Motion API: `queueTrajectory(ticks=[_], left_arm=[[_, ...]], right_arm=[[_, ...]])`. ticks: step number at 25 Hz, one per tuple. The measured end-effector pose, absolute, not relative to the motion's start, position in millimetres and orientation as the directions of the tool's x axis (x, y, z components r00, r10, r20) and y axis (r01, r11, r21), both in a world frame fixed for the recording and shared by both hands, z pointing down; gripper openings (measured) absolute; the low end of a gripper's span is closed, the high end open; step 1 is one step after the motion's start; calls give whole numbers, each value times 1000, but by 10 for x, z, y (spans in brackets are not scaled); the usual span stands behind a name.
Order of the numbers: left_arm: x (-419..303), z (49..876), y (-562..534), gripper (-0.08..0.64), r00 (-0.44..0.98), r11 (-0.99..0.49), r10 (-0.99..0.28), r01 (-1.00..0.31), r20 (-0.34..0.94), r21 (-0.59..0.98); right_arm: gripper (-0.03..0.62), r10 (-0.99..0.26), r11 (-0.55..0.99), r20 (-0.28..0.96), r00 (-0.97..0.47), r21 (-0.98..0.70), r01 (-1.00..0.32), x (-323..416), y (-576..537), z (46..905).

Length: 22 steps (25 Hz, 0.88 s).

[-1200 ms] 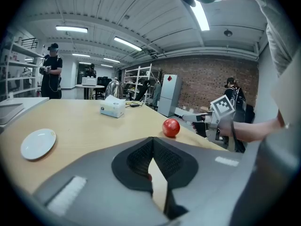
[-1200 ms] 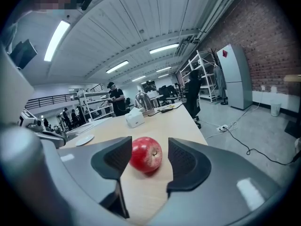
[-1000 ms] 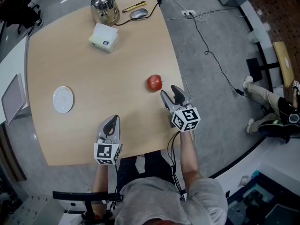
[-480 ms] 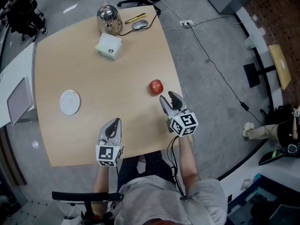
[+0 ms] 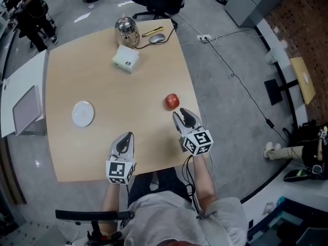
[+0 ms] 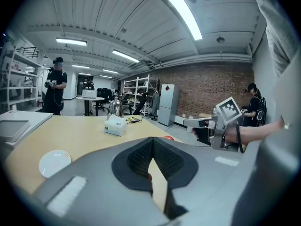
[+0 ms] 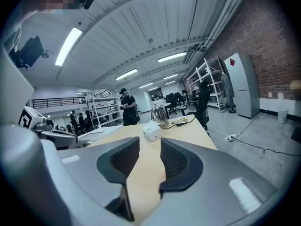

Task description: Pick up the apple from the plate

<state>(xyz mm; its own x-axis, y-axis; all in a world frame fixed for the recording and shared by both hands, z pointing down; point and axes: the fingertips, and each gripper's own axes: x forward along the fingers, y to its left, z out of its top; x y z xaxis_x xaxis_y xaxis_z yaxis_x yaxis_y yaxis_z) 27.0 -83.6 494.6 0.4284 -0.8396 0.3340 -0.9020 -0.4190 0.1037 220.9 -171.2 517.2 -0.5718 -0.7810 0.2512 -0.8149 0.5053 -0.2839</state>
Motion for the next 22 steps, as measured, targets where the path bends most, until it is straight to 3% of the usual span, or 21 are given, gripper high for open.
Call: queueTrajectory(ticks=[22], left_arm=[[11, 4283, -564, 20, 400, -396, -879, -916, 261, 69]], right_arm=[[54, -763, 559, 222, -608, -248, -791, 1928, -1241, 4625]])
